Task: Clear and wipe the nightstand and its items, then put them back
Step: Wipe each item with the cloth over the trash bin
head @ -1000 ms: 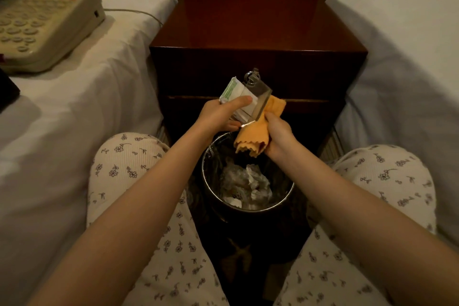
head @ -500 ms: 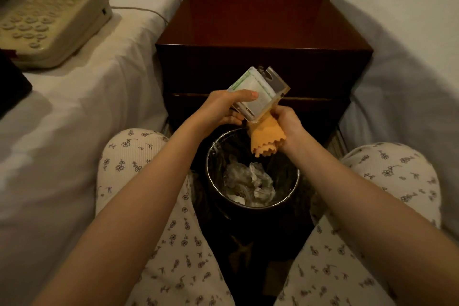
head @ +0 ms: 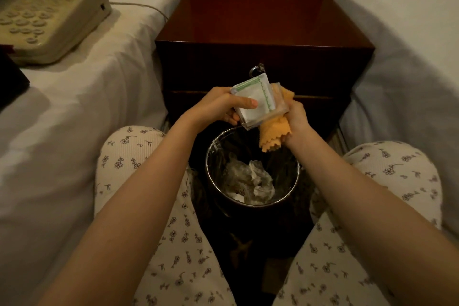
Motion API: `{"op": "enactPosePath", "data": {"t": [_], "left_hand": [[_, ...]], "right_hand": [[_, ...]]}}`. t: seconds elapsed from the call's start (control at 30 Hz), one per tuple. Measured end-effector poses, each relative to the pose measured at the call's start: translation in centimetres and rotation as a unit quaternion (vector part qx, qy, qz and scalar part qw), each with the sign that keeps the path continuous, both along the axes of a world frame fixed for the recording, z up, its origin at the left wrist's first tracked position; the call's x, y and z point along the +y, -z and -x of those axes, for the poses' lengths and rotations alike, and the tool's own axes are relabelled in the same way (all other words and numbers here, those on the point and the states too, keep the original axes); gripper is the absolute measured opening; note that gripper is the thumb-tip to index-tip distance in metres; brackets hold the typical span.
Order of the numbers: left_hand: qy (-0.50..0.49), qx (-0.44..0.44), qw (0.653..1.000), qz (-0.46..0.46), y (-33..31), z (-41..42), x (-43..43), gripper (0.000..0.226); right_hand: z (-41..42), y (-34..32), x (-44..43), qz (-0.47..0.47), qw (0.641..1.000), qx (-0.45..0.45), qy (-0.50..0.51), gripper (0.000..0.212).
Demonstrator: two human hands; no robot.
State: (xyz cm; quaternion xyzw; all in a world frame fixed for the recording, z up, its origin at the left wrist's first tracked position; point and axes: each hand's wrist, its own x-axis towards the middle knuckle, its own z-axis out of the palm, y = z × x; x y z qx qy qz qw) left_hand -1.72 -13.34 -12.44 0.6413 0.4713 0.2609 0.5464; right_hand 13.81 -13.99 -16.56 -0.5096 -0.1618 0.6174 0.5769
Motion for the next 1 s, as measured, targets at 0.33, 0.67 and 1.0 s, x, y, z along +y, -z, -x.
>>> {"op": "enactPosePath", "data": {"t": [0.33, 0.67, 1.0], "left_hand": [[-0.138, 0.081, 0.987, -0.034, 1.4, -0.6, 0.2, 0.026], [-0.199, 0.144, 0.961, -0.128, 2.1, -1.0, -0.5, 0.026], [-0.106, 0.103, 0.986, -0.079, 1.5, -0.9, 0.0, 0.048]], "right_hand": [[0.2, 0.4, -0.4, -0.033, 0.966, -0.25, 0.062, 0.026], [1.6, 1.0, -1.2, 0.079, 0.996, -0.042, 0.024, 0.044], [1.8, -0.1, -2.0, 0.08, 0.987, 0.067, -0.125, 0.033]]}}
